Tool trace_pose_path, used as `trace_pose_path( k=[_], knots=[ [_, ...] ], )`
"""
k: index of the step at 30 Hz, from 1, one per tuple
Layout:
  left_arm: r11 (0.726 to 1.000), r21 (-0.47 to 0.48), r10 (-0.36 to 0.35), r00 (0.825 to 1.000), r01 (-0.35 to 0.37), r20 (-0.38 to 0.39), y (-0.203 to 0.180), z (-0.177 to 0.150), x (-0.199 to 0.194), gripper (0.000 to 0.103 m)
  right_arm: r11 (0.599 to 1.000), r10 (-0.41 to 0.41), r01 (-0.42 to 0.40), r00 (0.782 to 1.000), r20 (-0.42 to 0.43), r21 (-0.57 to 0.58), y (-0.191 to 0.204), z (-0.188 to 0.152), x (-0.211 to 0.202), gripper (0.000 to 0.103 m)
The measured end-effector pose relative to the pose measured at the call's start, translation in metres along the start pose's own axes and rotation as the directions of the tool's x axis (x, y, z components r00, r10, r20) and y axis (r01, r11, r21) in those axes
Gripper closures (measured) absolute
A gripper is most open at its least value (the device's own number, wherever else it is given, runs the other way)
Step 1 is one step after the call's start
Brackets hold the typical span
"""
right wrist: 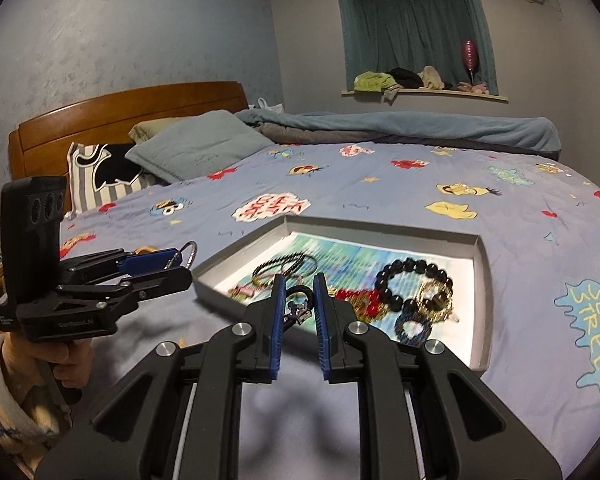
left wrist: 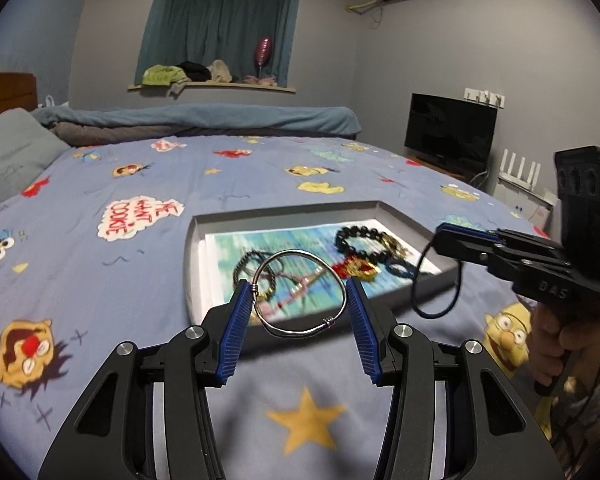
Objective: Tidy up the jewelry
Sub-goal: 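Carry bangle and cord bracelet into the box and open both tools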
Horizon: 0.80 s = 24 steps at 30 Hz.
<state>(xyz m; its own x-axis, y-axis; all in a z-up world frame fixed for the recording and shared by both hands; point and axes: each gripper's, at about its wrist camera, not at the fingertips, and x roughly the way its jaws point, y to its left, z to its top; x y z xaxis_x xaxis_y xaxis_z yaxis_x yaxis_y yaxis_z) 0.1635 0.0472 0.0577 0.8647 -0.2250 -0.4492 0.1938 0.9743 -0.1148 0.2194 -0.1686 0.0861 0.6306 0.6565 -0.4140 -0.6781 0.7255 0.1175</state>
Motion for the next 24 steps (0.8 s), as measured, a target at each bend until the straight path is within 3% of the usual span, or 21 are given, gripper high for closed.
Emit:
trace_pose_path(
  k=[14,24],
  knots=[
    [0.997,-0.048,0.051,0.996,-0.054,-0.067,0.028,0.018,0.053,0.053,0.995,-0.017,0.018,1.0,-0.017,0.093,-0.026,0.021,0.048,0.089],
    [0.993,-0.065,0.09,0.981,-0.102,-0.174,0.038,0.018,0.091,0.053,0.997,-0.014,0.024,0.992,-0.125,0.073,-0.022,0.012,0.089,0.089]
  ],
)
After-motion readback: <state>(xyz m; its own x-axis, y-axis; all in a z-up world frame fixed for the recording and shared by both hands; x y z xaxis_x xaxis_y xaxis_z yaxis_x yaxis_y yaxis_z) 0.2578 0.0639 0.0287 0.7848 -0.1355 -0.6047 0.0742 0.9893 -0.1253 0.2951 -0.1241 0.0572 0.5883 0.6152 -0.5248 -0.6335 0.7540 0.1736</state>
